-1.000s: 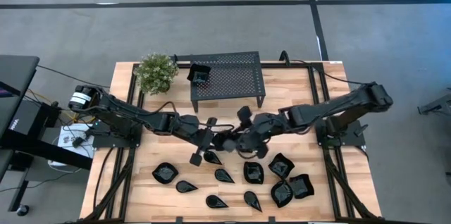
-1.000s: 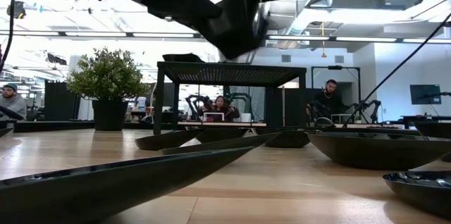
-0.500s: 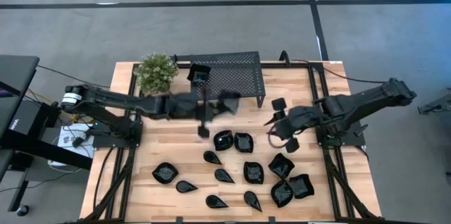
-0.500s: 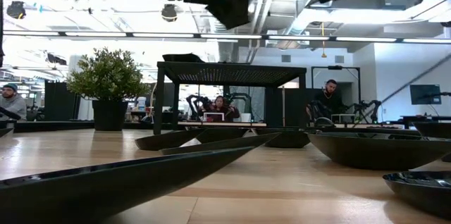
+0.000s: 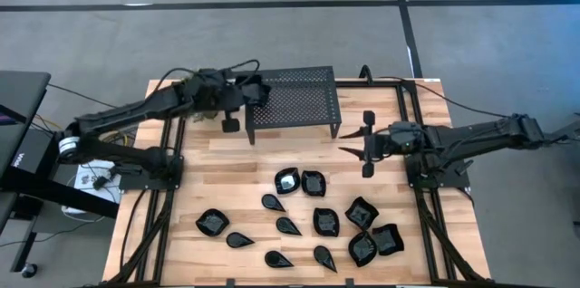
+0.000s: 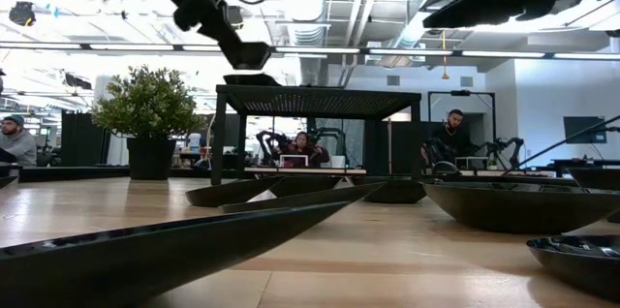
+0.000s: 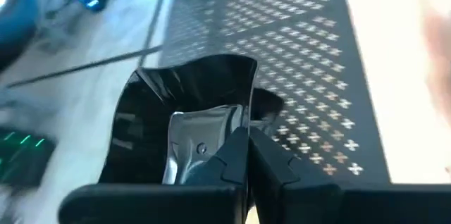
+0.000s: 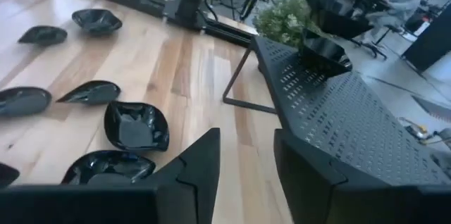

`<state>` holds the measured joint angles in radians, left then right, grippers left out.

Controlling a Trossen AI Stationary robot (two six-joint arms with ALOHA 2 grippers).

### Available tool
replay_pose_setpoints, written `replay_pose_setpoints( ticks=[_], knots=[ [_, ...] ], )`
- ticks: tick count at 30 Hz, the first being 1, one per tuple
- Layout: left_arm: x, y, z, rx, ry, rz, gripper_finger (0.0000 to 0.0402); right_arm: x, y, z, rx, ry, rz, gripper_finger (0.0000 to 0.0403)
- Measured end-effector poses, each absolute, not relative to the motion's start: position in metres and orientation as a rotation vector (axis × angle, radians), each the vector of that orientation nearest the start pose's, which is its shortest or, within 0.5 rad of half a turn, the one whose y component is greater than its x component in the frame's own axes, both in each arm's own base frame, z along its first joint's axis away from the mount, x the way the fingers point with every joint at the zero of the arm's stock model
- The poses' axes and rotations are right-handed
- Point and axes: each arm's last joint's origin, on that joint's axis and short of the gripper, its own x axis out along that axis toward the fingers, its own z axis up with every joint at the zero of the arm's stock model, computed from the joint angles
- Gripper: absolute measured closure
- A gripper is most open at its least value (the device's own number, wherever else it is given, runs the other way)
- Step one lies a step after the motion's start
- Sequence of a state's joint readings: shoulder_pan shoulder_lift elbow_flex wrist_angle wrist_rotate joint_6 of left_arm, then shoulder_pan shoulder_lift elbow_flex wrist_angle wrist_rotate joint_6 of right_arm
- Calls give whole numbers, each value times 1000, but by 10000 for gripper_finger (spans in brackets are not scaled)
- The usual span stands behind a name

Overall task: Pick & Place Mini shaped plates
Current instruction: Stack the distorted square plate on top of the distorted square plates on the shelf

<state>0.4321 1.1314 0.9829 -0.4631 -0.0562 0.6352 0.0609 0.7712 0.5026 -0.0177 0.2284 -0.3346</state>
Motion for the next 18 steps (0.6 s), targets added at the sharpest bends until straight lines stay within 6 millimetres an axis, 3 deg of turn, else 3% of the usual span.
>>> replay_pose_setpoints(
  ticks=[12,18],
  knots=[
    [229,111,289,600,775,179,388,182,4,245,-353,355,-76,274],
    [232,111,287,616,791,210,356,189,4,239,-359,386,-71,274]
  ],
)
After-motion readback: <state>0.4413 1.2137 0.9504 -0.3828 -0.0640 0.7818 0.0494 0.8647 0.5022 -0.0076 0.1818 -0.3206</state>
